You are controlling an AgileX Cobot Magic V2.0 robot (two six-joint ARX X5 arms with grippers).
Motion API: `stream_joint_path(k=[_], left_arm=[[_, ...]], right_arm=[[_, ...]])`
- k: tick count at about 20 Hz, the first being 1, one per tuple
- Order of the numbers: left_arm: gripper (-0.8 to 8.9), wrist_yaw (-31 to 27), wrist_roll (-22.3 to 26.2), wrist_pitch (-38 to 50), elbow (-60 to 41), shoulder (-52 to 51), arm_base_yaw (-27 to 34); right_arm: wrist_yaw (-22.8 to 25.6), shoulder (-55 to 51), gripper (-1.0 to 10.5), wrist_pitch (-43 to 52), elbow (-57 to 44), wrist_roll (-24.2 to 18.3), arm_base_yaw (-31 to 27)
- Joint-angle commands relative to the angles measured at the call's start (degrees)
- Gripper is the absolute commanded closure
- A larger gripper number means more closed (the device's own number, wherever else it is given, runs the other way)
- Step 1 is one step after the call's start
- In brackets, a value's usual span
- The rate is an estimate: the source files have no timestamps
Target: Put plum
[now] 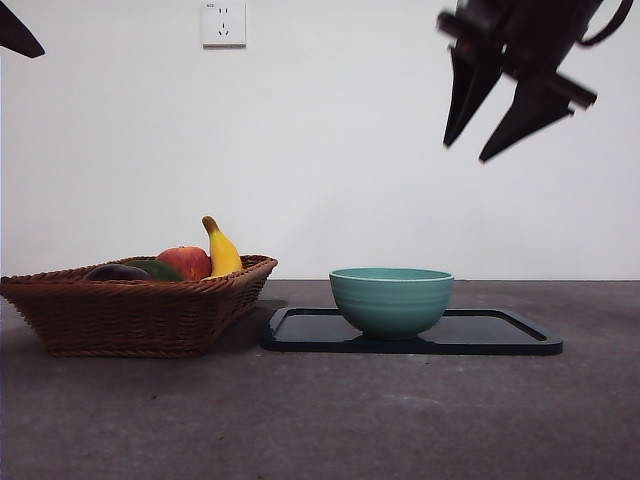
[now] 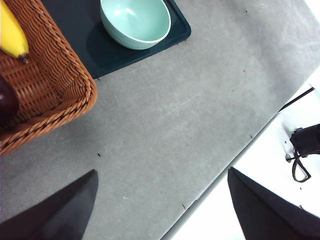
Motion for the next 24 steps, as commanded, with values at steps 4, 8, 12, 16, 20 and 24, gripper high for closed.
stream_joint_path(k=[4, 8, 12, 16, 20, 24], left_arm=[[4.13, 0.28, 0.70, 0.66, 1.18, 0.35, -0.22], [4.13, 0.28, 0.70, 0.66, 1.18, 0.35, -0.22], [4.13, 0.28, 0.70, 0.66, 1.18, 0.35, -0.22], [4.13, 0.28, 0.70, 0.61, 1.18, 0.35, -0.22], [4.12, 0.28, 0.70, 0.59, 1.18, 0.35, -0.22], [4.13, 0.28, 0.70, 0.59, 1.18, 0.35, -0.22]], right_arm=[[1.46, 7.34, 7.1, 0.59, 1.57, -2.34, 0.26], [1.46, 11.23, 7.1, 1.11, 1.57, -2.75, 0.81], [1.46, 14.80, 7.1, 2.12, 1.57, -3.04, 2.01], [3.32, 17.90, 7.1, 3.30, 1.57, -3.06, 3.04], [3.50, 19.17, 8.0, 4.39, 1.57, -3.08, 3.04], [3.63, 19.17, 9.0, 5.31, 1.57, -3.04, 3.04]])
